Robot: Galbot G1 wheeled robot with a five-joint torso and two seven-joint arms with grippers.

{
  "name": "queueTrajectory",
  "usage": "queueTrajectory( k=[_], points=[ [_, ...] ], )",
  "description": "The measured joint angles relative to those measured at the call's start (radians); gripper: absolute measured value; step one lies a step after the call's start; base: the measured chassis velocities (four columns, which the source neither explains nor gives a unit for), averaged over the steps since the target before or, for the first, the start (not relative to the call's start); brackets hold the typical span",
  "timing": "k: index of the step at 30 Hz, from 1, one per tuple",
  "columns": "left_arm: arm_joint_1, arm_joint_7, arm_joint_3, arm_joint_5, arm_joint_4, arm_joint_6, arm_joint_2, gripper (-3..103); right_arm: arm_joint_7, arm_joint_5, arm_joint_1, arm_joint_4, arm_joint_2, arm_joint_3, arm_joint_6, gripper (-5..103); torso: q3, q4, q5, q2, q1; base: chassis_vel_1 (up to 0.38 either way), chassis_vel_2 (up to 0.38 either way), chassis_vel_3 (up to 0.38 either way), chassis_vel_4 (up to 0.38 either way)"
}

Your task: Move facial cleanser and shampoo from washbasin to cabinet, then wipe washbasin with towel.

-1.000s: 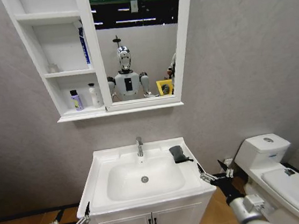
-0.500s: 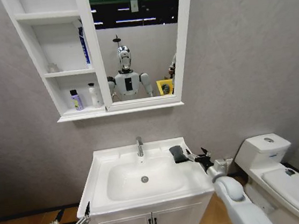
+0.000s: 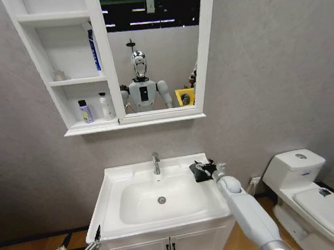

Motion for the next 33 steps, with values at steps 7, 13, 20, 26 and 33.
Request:
queueTrajectory(
  k=[7, 13, 20, 26, 33],
  points=[
    [0.000, 0.000, 0.000, 0.000, 0.000, 0.000, 0.000, 100, -0.002, -0.036, -0.003, -0.035, 0.014, 0.011, -0.018, 100, 0.000, 0.0000, 0.0000, 0.000, 0.000, 0.000, 0.000, 0.000, 0.000],
    [0.000, 0.000, 0.000, 0.000, 0.000, 0.000, 0.000, 100, -0.017, -0.052, 0.002, -0.086, 0.016, 0.007, -0.015, 100, 0.000, 0.0000, 0.0000, 0.000, 0.000, 0.000, 0.000, 0.000, 0.000],
    [0.000, 0.000, 0.000, 0.000, 0.000, 0.000, 0.000, 100, -0.029, -0.054, 0.011, -0.114, 0.015, 0.002, -0.003, 82, 0.000, 0.0001, 0.0000, 0.000, 0.000, 0.000, 0.000, 0.000, 0.000],
    [0.000, 0.000, 0.000, 0.000, 0.000, 0.000, 0.000, 100, -0.036, -0.055, 0.024, -0.138, 0.010, -0.004, 0.002, 54, 0.000, 0.0000, -0.0001, 0.000, 0.000, 0.000, 0.000, 0.000, 0.000],
    [0.000, 0.000, 0.000, 0.000, 0.000, 0.000, 0.000, 100, -0.040, -0.049, 0.022, -0.117, 0.006, -0.007, -0.001, 33, 0.000, 0.0000, 0.0000, 0.000, 0.000, 0.000, 0.000, 0.000, 0.000]
  ],
)
